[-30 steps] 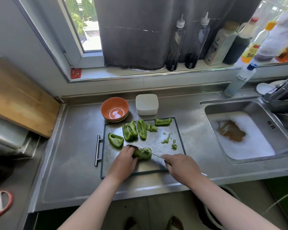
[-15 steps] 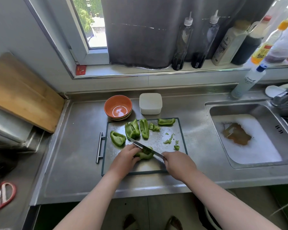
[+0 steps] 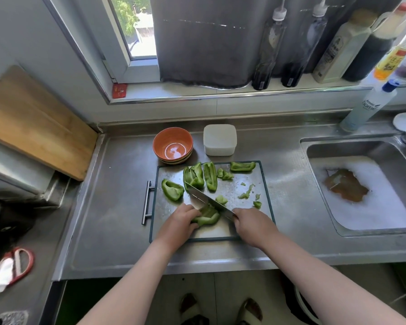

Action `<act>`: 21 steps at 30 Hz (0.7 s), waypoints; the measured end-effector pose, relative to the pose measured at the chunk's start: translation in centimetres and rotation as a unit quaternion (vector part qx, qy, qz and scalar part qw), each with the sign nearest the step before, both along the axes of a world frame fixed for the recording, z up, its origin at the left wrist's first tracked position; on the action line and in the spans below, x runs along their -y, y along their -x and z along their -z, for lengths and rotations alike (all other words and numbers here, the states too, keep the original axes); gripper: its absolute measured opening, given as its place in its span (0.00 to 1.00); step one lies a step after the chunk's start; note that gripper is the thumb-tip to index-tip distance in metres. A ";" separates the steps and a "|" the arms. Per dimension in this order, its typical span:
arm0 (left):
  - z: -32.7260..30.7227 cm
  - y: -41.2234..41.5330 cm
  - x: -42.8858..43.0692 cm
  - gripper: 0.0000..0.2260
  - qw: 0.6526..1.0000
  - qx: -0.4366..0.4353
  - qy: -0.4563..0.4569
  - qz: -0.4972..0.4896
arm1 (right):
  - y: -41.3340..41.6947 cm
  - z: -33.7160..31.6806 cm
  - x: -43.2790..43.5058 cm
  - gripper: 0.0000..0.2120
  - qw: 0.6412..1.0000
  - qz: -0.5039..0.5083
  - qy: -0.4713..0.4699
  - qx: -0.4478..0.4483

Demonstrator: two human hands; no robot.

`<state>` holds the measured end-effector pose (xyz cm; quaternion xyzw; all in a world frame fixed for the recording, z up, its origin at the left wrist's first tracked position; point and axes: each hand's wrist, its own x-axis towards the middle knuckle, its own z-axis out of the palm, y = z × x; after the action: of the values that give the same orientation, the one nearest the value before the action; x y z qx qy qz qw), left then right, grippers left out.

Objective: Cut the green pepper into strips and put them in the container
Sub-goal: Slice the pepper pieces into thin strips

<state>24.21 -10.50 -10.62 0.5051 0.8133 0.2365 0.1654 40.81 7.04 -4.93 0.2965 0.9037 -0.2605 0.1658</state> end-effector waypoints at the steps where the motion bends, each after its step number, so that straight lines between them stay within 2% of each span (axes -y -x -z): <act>1: 0.1 0.1 0.1 0.12 1.000 -0.002 0.004 -0.004 | 0.0 0.0 -0.2 0.11 1.000 0.009 0.015 0.000; 5: -0.6 0.1 0.0 0.15 0.999 -0.028 0.026 0.025 | -1.5 -1.0 -1.4 0.15 0.998 0.034 0.044 -0.010; 8: -1.8 -0.2 -0.5 0.19 1.000 -0.015 0.013 0.024 | -2.6 -2.0 -2.2 0.16 0.994 0.084 0.052 -0.051; 12: -2.6 -0.3 -2.9 0.09 0.997 -0.007 -0.070 -0.033 | -2.9 -2.8 -4.1 0.14 0.979 0.165 0.054 -0.105; 15: -3.1 -0.2 -5.6 0.08 0.994 0.019 -0.074 -0.081 | -3.0 -3.2 -4.9 0.12 0.970 0.202 0.060 -0.122; 17: -3.2 -0.2 -7.4 0.08 0.995 0.026 -0.040 -0.085 | -3.3 -3.1 -5.2 0.12 0.965 0.220 0.072 -0.127; 21: -2.8 -0.6 -10.4 0.15 0.991 -0.012 0.129 -0.010 | -3.8 -2.5 -5.2 0.12 0.952 0.258 0.098 -0.136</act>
<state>24.77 -0.11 -7.83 0.4744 0.8439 0.1248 0.2174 44.62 12.21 -2.43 0.4635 0.7807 -0.4191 -0.0029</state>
